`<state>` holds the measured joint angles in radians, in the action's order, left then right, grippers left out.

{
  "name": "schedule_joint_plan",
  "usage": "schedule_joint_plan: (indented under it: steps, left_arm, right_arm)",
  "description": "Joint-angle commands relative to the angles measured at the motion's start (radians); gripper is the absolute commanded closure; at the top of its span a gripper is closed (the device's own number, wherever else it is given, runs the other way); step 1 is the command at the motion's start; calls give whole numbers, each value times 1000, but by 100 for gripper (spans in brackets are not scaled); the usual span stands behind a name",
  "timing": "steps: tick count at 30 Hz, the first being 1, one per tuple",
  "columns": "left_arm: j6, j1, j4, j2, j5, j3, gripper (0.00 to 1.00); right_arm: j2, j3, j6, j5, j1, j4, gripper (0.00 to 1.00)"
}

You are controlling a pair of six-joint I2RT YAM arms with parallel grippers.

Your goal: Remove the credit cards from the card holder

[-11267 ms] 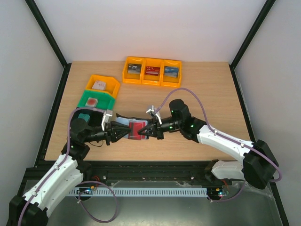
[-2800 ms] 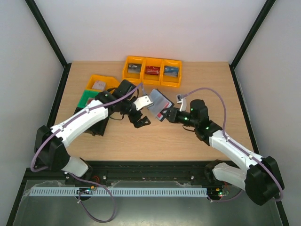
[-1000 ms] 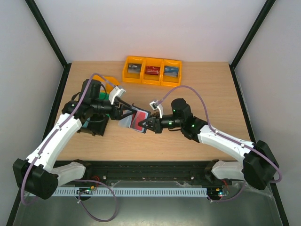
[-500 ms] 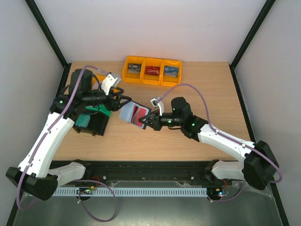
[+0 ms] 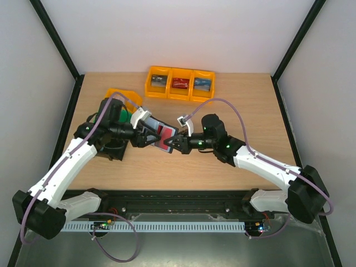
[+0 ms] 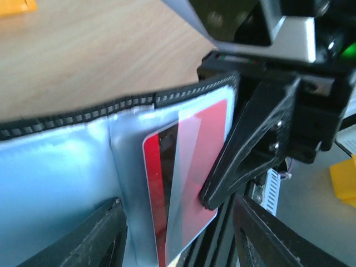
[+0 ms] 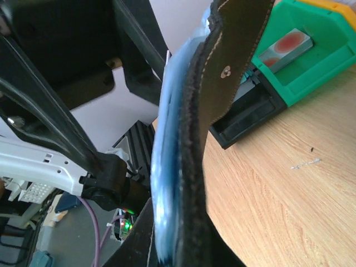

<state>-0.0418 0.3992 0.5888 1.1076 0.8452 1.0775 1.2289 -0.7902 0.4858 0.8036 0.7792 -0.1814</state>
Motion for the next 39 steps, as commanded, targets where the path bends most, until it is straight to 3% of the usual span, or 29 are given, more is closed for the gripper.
schedule_joint_plan:
  steps: [1,10,16,19,23,29,36,39]
  left_arm:
    - [39,13,-67,12,0,-74,47]
    - [69,13,-104,37,117,-61,48]
    - [4,68,-39,67,277,-14,55]
    - [-40,76,-1,65,343,0,67]
    - [-133,73,78,57,389,37,97]
    - [-171,23,102,34,416,23,98]
    - [-143,-13,77,21,406,12,98]
    - [-134,-28,66,23,402,10,98]
  right_arm:
    - [21,-30,19,75,5,-76,98]
    - [14,-17,-36,223,6,-93,98]
    - [4,-32,-71,169,6,-87,98]
    - [1,-25,-60,111,5,-112,98]
    - [-7,-13,-34,95,5,-151,98]
    - [-42,8,-51,78,0,-133,97]
    - [-75,54,-37,86,-6,-166,79]
    - [-91,66,-39,85,-8,-172,76]
